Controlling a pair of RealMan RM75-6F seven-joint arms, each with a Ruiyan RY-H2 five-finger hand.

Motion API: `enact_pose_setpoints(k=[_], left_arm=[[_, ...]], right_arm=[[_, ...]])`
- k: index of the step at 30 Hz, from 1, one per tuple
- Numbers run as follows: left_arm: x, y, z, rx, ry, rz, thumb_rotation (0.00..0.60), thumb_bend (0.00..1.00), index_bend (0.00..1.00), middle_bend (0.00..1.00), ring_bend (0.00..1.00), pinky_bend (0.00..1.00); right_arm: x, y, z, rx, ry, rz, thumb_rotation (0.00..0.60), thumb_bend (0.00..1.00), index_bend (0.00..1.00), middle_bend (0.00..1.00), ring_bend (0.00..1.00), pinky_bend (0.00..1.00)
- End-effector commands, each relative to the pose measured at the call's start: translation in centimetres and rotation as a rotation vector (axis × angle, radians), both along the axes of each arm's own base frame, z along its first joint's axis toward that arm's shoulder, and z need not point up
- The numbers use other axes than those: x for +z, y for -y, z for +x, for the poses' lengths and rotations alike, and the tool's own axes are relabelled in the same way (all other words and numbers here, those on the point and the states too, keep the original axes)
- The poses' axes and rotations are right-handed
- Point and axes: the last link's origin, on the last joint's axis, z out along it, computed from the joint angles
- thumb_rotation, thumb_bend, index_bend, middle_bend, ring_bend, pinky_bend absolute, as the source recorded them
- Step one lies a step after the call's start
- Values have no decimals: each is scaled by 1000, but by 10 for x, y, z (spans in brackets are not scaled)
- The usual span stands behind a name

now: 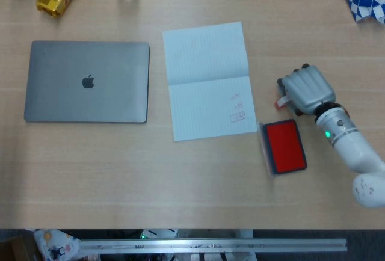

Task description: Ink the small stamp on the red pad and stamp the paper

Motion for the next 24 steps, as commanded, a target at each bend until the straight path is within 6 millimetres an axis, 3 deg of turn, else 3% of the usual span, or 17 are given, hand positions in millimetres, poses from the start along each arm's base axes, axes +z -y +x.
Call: enact_pose_setpoints(k=[1, 24], left_arm=[[0, 0, 0, -1, 0, -2, 600, 208, 62, 0, 13, 0], [-1, -1, 0, 2, -4, -9, 600, 209, 62, 0, 13, 0]], right_arm=[[0, 0, 0, 4, -4, 1, 600, 301, 601, 541, 421, 324], [-4, 1, 2, 24, -24, 2, 600, 292, 522, 427, 305, 233]])
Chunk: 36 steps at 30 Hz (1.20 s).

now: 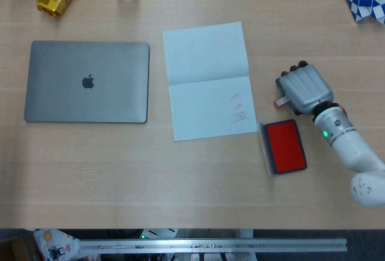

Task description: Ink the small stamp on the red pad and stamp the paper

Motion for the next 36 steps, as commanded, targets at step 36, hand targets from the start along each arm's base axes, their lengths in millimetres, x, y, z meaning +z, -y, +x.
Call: enact_pose_setpoints(k=[36], left_arm=[[2, -9, 6, -41, 7, 56, 600, 208, 62, 0, 13, 0]], right_arm=[[120, -24, -24, 40, 88, -382, 600, 300, 352, 430, 280, 228]])
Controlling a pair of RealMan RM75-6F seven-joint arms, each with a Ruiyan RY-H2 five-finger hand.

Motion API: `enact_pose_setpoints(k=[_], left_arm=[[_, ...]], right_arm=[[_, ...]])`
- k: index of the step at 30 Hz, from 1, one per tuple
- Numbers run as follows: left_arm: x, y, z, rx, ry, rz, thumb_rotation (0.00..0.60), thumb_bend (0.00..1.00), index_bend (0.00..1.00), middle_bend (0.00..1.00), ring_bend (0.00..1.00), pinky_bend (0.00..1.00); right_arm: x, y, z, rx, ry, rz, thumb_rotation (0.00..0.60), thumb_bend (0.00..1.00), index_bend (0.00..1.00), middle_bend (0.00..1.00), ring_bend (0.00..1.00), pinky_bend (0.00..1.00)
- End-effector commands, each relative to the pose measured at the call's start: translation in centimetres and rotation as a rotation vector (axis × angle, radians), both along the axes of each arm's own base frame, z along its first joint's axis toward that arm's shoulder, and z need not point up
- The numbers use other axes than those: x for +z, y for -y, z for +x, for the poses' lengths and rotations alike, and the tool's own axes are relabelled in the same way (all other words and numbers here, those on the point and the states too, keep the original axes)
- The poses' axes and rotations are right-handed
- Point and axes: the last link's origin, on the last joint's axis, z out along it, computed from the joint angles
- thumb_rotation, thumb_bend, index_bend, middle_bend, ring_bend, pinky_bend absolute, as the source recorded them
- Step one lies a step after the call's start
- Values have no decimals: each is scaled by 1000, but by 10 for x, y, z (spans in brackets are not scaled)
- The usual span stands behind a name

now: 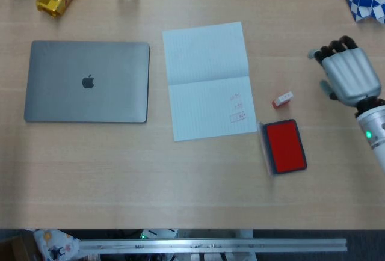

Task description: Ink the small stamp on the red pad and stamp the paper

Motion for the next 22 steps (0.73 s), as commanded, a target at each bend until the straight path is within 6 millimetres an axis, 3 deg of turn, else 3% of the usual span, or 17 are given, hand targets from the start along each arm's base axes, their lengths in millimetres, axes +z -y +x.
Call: enact_pose_setpoints(k=[1, 13, 22], left_arm=[[-1, -2, 1, -12, 0, 13, 600, 208, 62, 0, 13, 0], [-3, -7, 10, -68, 7, 46, 600, 208, 62, 0, 13, 0], [-3, -6, 11, -76, 11, 56, 600, 208, 62, 0, 13, 0]], right_arm=[[37, -13, -16, -2, 26, -134, 600, 301, 363, 435, 285, 233], [96, -61, -60, -116, 70, -306, 600, 302, 396, 457, 307, 242], [107, -90, -75, -168, 81, -353, 600, 303, 420, 468, 315, 242]])
